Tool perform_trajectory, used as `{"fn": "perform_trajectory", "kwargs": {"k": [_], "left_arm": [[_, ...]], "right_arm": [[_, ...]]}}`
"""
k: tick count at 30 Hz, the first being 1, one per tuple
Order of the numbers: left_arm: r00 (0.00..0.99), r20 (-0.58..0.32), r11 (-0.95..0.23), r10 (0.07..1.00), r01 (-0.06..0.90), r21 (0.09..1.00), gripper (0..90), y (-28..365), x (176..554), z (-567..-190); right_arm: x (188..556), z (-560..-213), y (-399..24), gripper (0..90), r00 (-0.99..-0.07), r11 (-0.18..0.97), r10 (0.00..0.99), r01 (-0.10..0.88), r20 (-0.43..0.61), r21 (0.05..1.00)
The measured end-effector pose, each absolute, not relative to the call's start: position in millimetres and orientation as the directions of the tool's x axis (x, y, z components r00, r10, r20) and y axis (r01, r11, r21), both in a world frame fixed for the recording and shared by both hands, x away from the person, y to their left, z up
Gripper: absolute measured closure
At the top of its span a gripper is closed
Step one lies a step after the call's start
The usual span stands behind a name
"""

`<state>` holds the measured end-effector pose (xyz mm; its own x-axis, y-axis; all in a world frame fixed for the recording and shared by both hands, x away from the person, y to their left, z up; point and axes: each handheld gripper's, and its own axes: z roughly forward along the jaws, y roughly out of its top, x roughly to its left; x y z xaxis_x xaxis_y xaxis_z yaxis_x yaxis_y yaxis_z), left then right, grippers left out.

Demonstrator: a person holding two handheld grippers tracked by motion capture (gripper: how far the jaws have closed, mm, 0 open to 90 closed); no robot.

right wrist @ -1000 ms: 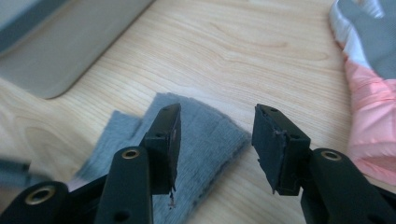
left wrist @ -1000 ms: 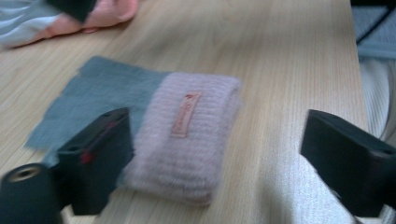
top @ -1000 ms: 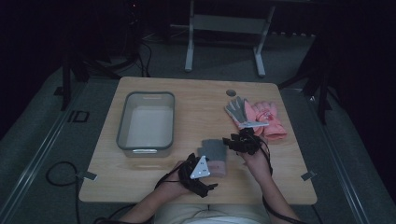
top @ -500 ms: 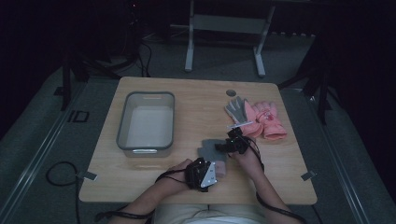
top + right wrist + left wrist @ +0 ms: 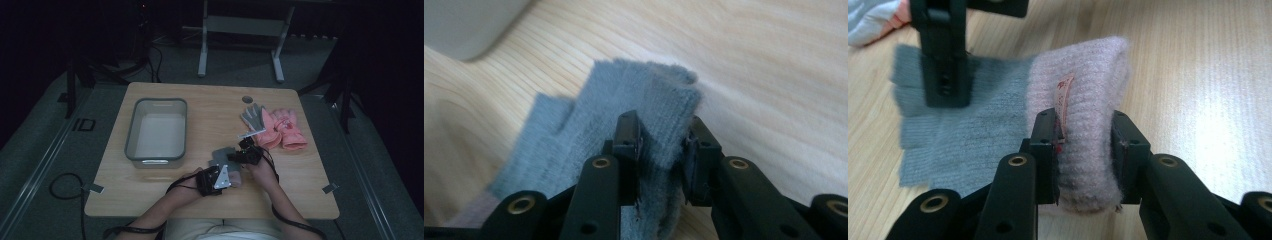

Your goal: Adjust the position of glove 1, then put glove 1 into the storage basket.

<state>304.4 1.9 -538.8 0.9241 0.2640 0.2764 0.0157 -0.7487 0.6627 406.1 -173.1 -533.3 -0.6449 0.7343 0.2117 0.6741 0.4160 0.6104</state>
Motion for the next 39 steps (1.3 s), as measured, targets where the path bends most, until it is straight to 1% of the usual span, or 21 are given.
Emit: {"fn": "perform_trajectory", "kwargs": {"k": [2,7,8,11,14,19,23,25,26,29,33,34,36,39], "left_arm": [[0.929,0.244,-0.73,0.278,0.04,0.682,68.8,6.8,307.5,-531.8],[0.933,0.227,-0.701,0.279,0.036,0.712,68.9,20.3,311.6,-505.8],[0.933,0.224,-0.697,0.282,0.038,0.716,69.0,22.7,312.8,-500.3],[0.931,0.238,-0.703,0.278,0.028,0.711,69.2,28.4,314.4,-485.1],[0.924,0.26,-0.714,0.28,0.019,0.7,69.2,35.6,317.5,-468.0],[0.916,0.288,-0.729,0.279,0.007,0.685,69.2,44.2,322.1,-452.3],[0.898,0.338,-0.756,0.281,-0.009,0.654,69.2,58.6,327.2,-431.8],[0.896,0.345,-0.761,0.28,-0.012,0.648,69.2,62.1,328.0,-428.0],[0.889,0.354,-0.765,0.289,-0.008,0.644,69.2,70.4,329.6,-420.5],[0.878,0.374,-0.776,0.299,-0.004,0.63,69.2,82.0,330.2,-411.2],[0.873,0.38,-0.784,0.307,0.006,0.62,69.2,93.8,332.5,-405.2],[0.872,0.381,-0.79,0.306,0.01,0.613,69.1,102.2,335.4,-403.1],[0.876,0.361,-0.782,0.319,0.028,0.622,69.1,111.2,338.4,-402.1],[0.87,0.375,-0.791,0.321,0.028,0.611,69.1,122.8,339.9,-403.7]], "right_arm": [[404.6,-527.3,-172.4,73.3,-0.646,0.399,0.729,0.668,0.224,0.628],[404.1,-507.4,-171.6,73.4,-0.658,0.37,0.713,0.647,0.243,0.666],[403.8,-502.7,-170.7,73.4,-0.664,0.377,0.711,0.639,0.234,0.67],[403.5,-488.9,-167.1,73.5,-0.675,0.379,0.705,0.617,0.218,0.69],[406.0,-476.8,-163.3,73.7,-0.68,0.365,0.697,0.61,0.227,0.703],[412.7,-461.6,-154.4,73.7,-0.684,0.35,0.69,0.602,0.238,0.718],[421.3,-440.0,-134.6,73.7,-0.708,0.368,0.677,0.56,0.198,0.743],[422.9,-435.8,-130.0,73.7,-0.714,0.367,0.673,0.552,0.196,0.749],[427.1,-426.7,-120.2,73.8,-0.722,0.366,0.663,0.545,0.199,0.755],[432.3,-417.7,-107.6,73.7,-0.734,0.368,0.649,0.534,0.201,0.761],[436.3,-410.8,-92.6,73.7,-0.742,0.376,0.641,0.526,0.196,0.763],[439.4,-407.4,-82.1,73.8,-0.745,0.376,0.637,0.525,0.199,0.763],[442.1,-406.0,-74.9,73.8,-0.748,0.374,0.632,0.523,0.202,0.765],[447.5,-405.7,-62.7,73.7,-0.755,0.369,0.619,0.525,0.219,0.767]]}}
